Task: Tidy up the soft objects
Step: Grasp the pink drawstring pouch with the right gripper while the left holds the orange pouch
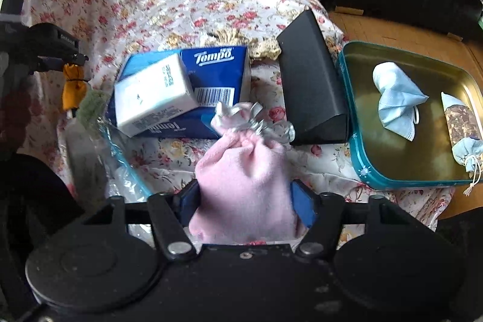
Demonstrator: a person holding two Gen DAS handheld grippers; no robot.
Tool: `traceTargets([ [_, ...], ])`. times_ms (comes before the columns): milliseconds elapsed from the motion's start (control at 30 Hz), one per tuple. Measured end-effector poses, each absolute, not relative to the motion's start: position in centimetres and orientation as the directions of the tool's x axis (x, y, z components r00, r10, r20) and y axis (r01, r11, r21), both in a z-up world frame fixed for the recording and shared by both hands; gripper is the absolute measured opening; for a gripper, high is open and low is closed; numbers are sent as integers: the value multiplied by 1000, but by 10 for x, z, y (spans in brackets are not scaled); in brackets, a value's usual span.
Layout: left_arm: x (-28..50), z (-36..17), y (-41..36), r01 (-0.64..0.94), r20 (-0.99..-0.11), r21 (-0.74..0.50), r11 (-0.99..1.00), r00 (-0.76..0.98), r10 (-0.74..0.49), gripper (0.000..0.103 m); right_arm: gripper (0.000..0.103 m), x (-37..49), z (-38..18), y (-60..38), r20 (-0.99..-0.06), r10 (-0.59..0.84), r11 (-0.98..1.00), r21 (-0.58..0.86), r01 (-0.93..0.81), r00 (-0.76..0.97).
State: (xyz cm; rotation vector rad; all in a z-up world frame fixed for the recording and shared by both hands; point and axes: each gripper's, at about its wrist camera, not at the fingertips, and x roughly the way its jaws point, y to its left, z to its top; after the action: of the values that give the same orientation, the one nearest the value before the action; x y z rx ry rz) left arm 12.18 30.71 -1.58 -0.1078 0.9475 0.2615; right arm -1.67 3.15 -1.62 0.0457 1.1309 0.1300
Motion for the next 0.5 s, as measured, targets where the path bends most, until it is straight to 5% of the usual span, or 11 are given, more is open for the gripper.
traceTargets([
  [133,114,-7,313,-305,-793,1,952,579,186,20,40,-21,-10,24,-891,149,989,124,-87,428],
  [200,118,-9,313,-298,-810,-1,954,559,174,21,41,-20,-11,21,-891,148,989,122,-88,429],
  [300,127,-17,308,-283,-846,25,959,505,172,40,60,-20,-14,16,-884,133,991,113,-70,448],
  [367,135,-26,305,-266,-866,47,963,470,172,72,66,-19,-16,11,-885,119,993,103,-62,450],
  [500,147,-42,296,-221,-892,82,972,418,171,76,81,-19,-22,0,-891,128,992,121,-44,436],
])
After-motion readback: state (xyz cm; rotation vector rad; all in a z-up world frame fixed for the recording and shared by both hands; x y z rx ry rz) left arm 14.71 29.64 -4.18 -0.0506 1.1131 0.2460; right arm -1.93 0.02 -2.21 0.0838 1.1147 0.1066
